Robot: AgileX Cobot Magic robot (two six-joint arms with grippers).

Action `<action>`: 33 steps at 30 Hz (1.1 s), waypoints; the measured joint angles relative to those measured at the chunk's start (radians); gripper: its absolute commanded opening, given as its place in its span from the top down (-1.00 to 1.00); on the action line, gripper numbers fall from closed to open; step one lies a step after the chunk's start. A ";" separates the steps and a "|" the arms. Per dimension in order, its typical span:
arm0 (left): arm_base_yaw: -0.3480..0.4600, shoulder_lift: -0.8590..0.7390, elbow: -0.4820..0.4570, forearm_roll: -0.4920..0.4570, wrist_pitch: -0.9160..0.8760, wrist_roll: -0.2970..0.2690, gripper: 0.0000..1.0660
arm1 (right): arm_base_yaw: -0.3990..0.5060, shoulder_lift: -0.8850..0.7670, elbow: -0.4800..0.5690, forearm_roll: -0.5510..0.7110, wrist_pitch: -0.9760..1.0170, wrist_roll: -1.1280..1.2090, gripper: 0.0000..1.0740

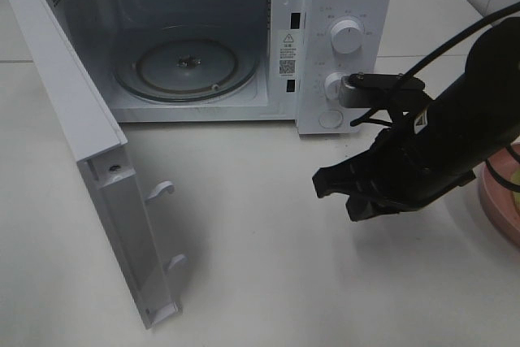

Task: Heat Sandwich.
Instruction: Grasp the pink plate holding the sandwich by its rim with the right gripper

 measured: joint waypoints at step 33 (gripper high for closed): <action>0.000 0.000 0.000 0.000 0.000 0.000 -0.90 | -0.307 -0.185 -0.002 -0.274 0.307 -0.027 -0.87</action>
